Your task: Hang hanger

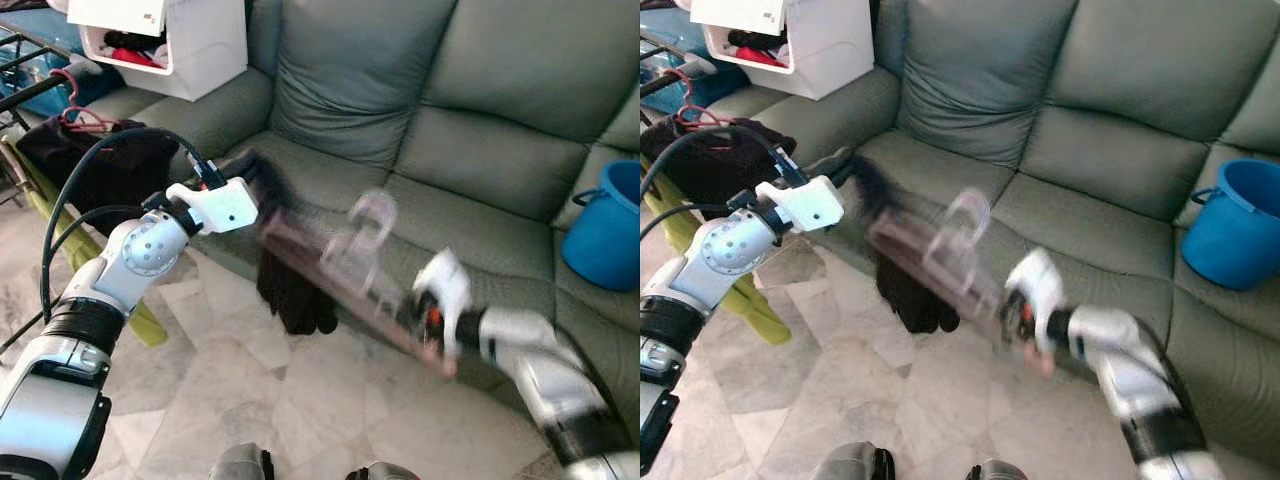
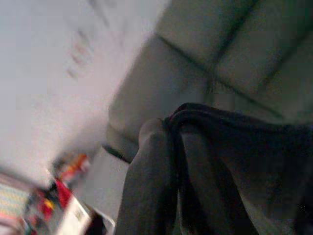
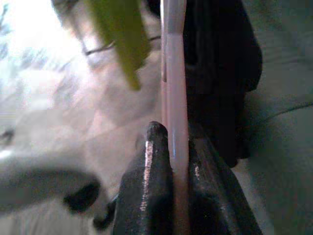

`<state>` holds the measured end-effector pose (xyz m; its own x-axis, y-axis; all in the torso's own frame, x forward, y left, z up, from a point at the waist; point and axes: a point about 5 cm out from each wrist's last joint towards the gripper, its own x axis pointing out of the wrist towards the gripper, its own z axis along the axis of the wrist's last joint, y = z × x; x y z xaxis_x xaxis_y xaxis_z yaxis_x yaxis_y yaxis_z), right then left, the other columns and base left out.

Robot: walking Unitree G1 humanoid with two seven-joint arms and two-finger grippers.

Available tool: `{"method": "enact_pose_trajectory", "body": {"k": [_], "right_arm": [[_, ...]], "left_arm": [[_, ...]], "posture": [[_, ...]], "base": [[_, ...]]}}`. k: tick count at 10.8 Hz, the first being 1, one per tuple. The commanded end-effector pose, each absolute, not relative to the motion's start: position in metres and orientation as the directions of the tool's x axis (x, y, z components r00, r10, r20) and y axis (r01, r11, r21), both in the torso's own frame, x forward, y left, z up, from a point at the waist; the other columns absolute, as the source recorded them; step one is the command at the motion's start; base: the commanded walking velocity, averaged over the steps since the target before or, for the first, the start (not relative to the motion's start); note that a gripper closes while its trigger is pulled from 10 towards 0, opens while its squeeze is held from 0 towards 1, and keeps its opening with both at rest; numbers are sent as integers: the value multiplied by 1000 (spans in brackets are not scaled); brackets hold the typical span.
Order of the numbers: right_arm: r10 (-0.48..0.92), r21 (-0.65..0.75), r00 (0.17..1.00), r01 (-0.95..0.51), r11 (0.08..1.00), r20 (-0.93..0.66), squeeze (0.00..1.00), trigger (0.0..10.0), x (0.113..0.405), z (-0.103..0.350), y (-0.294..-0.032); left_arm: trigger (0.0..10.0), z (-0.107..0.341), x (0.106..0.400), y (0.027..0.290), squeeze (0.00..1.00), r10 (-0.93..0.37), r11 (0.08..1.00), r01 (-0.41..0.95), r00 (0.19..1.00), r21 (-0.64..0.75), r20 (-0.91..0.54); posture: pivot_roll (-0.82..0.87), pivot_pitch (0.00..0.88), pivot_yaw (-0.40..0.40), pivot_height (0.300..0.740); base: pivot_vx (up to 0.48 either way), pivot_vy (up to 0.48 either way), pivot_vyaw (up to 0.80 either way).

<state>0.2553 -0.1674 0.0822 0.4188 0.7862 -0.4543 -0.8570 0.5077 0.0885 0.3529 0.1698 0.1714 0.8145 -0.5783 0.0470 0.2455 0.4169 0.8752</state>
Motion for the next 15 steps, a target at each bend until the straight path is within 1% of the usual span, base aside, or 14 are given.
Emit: {"method": "enact_pose_trajectory", "body": {"k": [1, 2, 3, 4, 5, 6, 7, 8, 9, 10, 11, 12, 13, 15], "right_arm": [[813, 65, 359, -899, 433, -457, 0, 10000, 251, 91, -160], [824, 68, 296, -926, 372, -483, 0, 10000, 239, 93, -159], [802, 8, 320, -927, 375, -504, 0, 10000, 235, 92, -162], [778, -47, 384, -907, 418, -497, 0, 10000, 231, 89, -165], [788, -54, 377, -913, 403, -487, 0, 10000, 222, 90, -166], [790, -93, 361, -926, 365, -495, 0, 10000, 216, 95, -172], [791, -118, 395, -914, 387, -467, 0, 10000, 223, 104, -175], [774, -176, 465, -884, 433, -430, 0, 10000, 235, 113, -179], [757, -233, 533, -846, 480, -377, 0, 10000, 246, 121, -181], [702, -314, 638, -768, 558, -315, 0, 10000, 260, 128, -185], [683, -344, 662, -747, 568, -309, 0, 10000, 263, 129, -189], [669, -340, 665, -746, 573, -333, 0, 10000, 261, 125, -196], [674, -306, 652, -758, 576, -346, 0, 10000, 258, 123, -200], [689, -225, 569, -818, 529, -450, 0, 10000, 244, 106, -206]], "left_arm": [[10000, 175, 356, 168, 0, -575, 406, 248, 818, 880, 35], [10000, 167, 361, 169, 0, -525, 416, 264, 851, 870, -8], [10000, 159, 364, 171, 0, -481, 439, 269, 876, 857, -29], [10000, 148, 368, 180, 0, -394, 513, 264, 918, 817, -50], [10000, 141, 370, 189, 0, -314, 579, 253, 947, 775, -75], [10000, 141, 374, 201, 0, -217, 612, 201, 973, 765, -81], [10000, 143, 376, 206, 0, -183, 642, 182, 980, 745, -81], [10000, 145, 377, 208, 0, -175, 640, 172, 982, 749, -75], [10000, 146, 377, 207, 0, -195, 638, 182, 978, 748, -72], [10000, 146, 376, 208, 0, -208, 628, 193, 975, 754, -76], [10000, 145, 375, 209, 0, -219, 614, 201, 972, 763, -80], [10000, 146, 375, 210, 0, -231, 610, 209, 970, 764, -81], [10000, 146, 374, 212, 0, -224, 607, 205, 971, 768, -83], [10000, 148, 375, 213, 0, -216, 611, 194, 973, 768, -74]], "posture": [[-92, 0, -21, 740], [-94, 0, -22, 740], [-98, 0, -24, 740], [-107, 0, -22, 740], [-118, 0, -19, 740], [-124, 0, -18, 740], [-124, 0, -18, 740], [-123, 0, -19, 740], [-123, 0, -19, 740], [-123, 0, -19, 740], [-118, 0, -14, 740], [-117, 0, -14, 740], [-118, 0, -13, 740], [-121, 0, -12, 740]], "base": [[0, 0, 0], [0, 0, 0], [0, 0, 0], [0, 0, 0], [0, 0, 0], [0, 0, 0], [0, 0, 0], [0, 0, 0], [0, 0, 0], [0, 0, 0], [0, 0, 0], [0, 0, 0], [0, 0, 0], [0, 0, 0]]}}
